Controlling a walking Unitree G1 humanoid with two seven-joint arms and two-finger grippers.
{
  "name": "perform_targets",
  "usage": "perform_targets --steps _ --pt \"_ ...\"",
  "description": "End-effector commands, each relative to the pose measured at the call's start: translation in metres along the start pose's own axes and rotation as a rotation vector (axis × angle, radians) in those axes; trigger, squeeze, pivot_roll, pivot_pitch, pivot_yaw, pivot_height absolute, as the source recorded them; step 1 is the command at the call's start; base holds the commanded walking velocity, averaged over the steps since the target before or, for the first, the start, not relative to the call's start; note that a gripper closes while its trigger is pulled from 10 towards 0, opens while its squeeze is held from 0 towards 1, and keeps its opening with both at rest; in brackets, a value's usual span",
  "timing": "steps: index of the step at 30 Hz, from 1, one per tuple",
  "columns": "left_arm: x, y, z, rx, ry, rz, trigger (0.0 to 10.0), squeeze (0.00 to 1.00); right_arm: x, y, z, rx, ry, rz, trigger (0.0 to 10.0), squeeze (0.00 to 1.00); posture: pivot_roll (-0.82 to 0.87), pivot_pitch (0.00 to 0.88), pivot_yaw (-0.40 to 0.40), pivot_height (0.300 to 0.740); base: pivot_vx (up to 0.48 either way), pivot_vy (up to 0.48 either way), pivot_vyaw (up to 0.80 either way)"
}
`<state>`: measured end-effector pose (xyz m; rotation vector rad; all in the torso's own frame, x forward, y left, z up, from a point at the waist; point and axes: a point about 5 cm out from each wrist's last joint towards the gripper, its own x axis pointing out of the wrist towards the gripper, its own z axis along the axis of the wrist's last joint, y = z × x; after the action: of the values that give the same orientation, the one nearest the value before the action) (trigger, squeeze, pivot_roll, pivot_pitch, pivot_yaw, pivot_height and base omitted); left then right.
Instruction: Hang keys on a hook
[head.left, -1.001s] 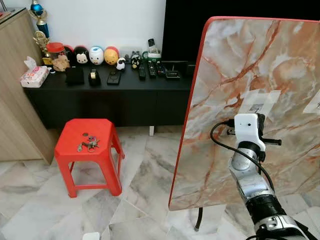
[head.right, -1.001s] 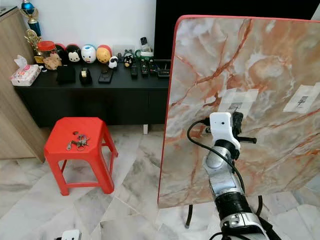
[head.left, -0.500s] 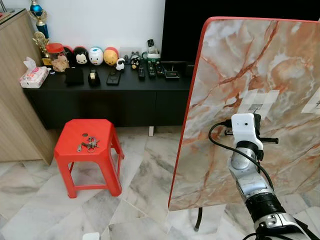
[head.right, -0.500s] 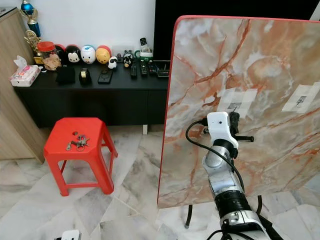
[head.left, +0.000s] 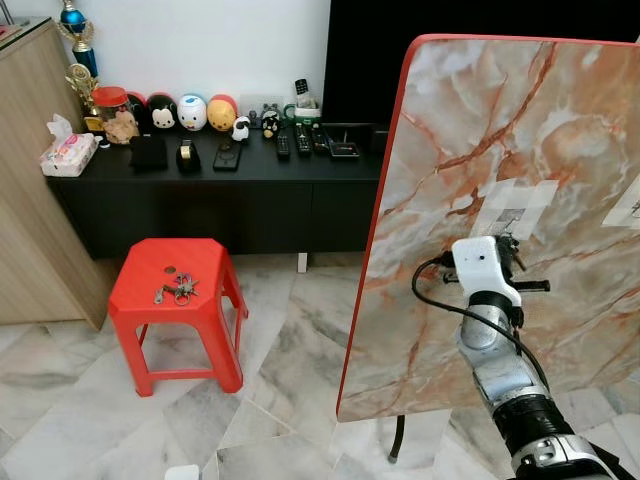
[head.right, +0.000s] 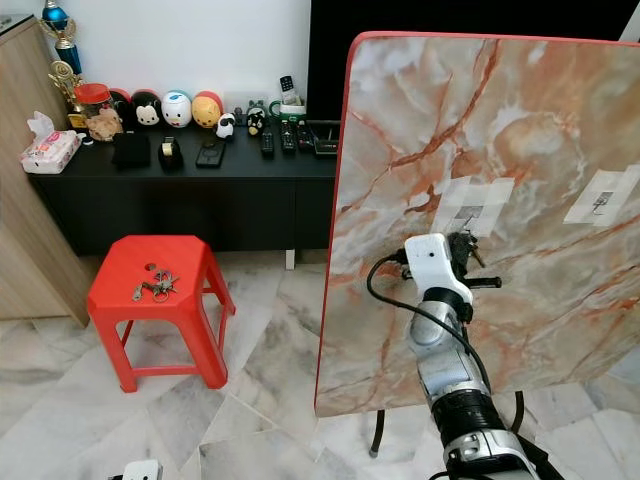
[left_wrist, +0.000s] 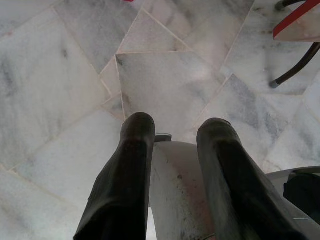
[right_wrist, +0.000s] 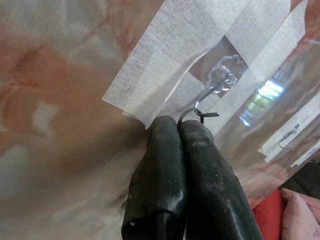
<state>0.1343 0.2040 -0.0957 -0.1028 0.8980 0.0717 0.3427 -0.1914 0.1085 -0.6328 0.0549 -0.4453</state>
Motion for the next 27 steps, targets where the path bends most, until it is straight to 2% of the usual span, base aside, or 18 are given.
perform_targets --steps 1,14,15,19,21,22,23,24,26,27 --pt "-0.004 -0.007 -0.018 -0.001 0.077 -0.030 10.0 0.00 -0.004 0.002 -0.006 -0.016 0.020 0.025 10.0 0.00 0.08 0.000 -0.094 0.740 0.000 0.000 0.00" --pt "-0.004 -0.007 -0.019 0.003 0.078 -0.030 10.0 0.00 -0.001 -0.005 -0.001 0.001 -0.013 -0.006 10.0 0.00 0.09 0.000 -0.094 0.740 0.000 0.000 0.00" --pt "-0.004 -0.007 -0.019 0.007 0.079 -0.029 10.0 0.00 -0.002 -0.005 0.000 0.018 -0.018 -0.013 10.0 1.00 0.09 0.000 -0.094 0.740 0.000 0.000 0.00" --pt "-0.004 -0.007 -0.019 0.006 0.079 -0.030 10.0 0.00 -0.003 -0.007 0.004 0.059 -0.052 -0.026 10.0 1.00 0.09 0.000 -0.094 0.740 0.000 0.000 0.00" --pt "-0.004 -0.007 -0.019 0.005 0.080 -0.031 10.0 0.00 -0.005 -0.013 0.005 0.095 -0.080 -0.055 10.0 1.00 0.08 0.000 -0.092 0.740 0.000 0.000 0.00" --pt "-0.004 -0.007 -0.019 0.005 0.080 -0.031 10.0 0.00 -0.005 -0.013 0.005 0.106 -0.087 -0.056 10.0 0.92 0.08 0.000 -0.091 0.740 0.000 0.000 0.00" --pt "-0.004 -0.007 -0.019 0.005 0.081 -0.032 10.0 0.00 -0.006 -0.014 0.006 0.093 -0.098 -0.057 10.0 0.30 0.08 0.000 -0.091 0.740 0.000 0.000 0.00" --pt "-0.004 -0.007 -0.019 0.005 0.081 -0.032 10.0 0.00 -0.007 -0.015 0.006 0.077 -0.107 -0.056 10.0 0.00 0.08 0.000 -0.093 0.740 0.000 0.000 0.00" --pt "-0.005 -0.007 -0.020 0.005 0.082 -0.033 10.0 0.00 -0.011 -0.013 0.002 0.099 -0.106 -0.013 10.0 0.00 0.07 0.000 -0.093 0.740 0.000 0.000 0.00" --pt "-0.005 -0.007 -0.020 0.004 0.084 -0.033 10.0 0.00 -0.019 -0.009 -0.009 0.104 -0.099 0.063 10.0 0.00 0.07 0.000 -0.093 0.740 0.000 0.000 0.00"
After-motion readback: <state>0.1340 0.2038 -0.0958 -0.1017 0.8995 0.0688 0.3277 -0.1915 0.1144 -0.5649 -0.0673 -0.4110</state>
